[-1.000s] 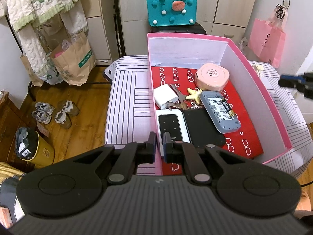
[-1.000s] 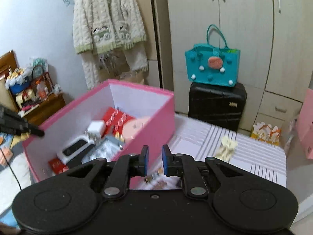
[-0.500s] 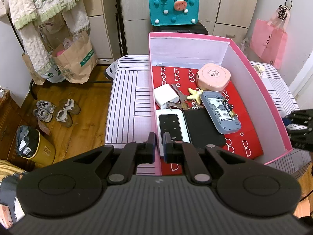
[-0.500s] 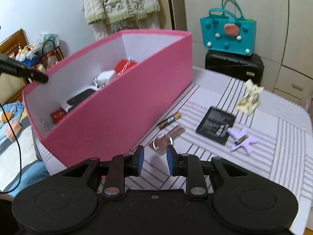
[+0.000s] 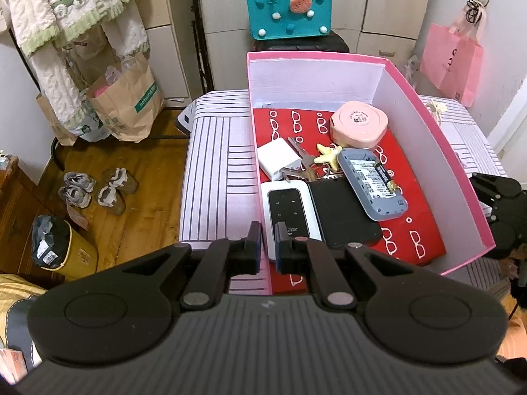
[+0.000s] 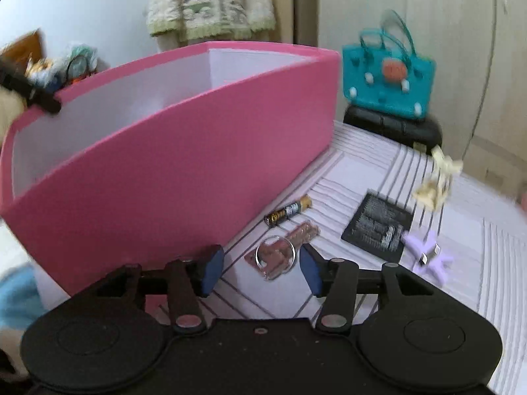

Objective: Organize rigid objects
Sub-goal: 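Move the right gripper to the silver keyring and grasp it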

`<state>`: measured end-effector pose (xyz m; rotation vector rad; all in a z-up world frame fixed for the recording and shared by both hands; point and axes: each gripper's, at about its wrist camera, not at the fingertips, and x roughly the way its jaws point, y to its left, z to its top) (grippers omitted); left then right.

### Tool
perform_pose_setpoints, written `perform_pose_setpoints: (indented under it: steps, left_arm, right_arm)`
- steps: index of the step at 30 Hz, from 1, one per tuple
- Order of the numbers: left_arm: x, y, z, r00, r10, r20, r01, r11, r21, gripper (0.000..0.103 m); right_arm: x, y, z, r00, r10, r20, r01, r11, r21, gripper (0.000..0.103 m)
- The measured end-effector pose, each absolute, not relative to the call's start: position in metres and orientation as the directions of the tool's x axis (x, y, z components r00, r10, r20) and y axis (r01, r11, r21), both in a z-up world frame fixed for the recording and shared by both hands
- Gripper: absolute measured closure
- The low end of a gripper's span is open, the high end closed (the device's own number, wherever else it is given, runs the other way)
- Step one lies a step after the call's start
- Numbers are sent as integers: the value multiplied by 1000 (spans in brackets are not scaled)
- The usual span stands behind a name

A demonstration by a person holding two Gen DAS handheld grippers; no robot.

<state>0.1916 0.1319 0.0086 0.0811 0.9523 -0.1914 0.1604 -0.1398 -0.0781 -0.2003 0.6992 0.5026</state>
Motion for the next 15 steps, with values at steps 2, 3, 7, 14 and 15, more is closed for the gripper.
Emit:
perform_pose_setpoints:
  steps: [2, 3, 7, 14, 15]
  left_arm:
    - [192, 133, 8, 564, -134, -815, 195, 980, -26, 97]
    - [192, 134, 8, 564, -138, -814, 192, 981, -33, 97]
    - [192, 136, 8, 566, -143, -812, 184, 982, -45, 97]
    - [192, 136, 7, 566, -142, -812, 184, 982, -43, 97]
    - [192, 136, 7, 567, -141, -812, 185, 982, -41, 97]
  right_arm:
    - [159, -140, -78, 659, 372, -654, -510, 860, -25, 45]
    - [160, -142, -78, 655, 378, -655, -505, 863, -7, 45]
    - [158, -148, -75, 653, 388, -650, -506, 862, 6, 70]
    - [150, -156, -72, 626, 446, -639, -533, 843, 66, 74]
    - [150, -156, -71, 631, 442, -637, -526, 848, 67, 74]
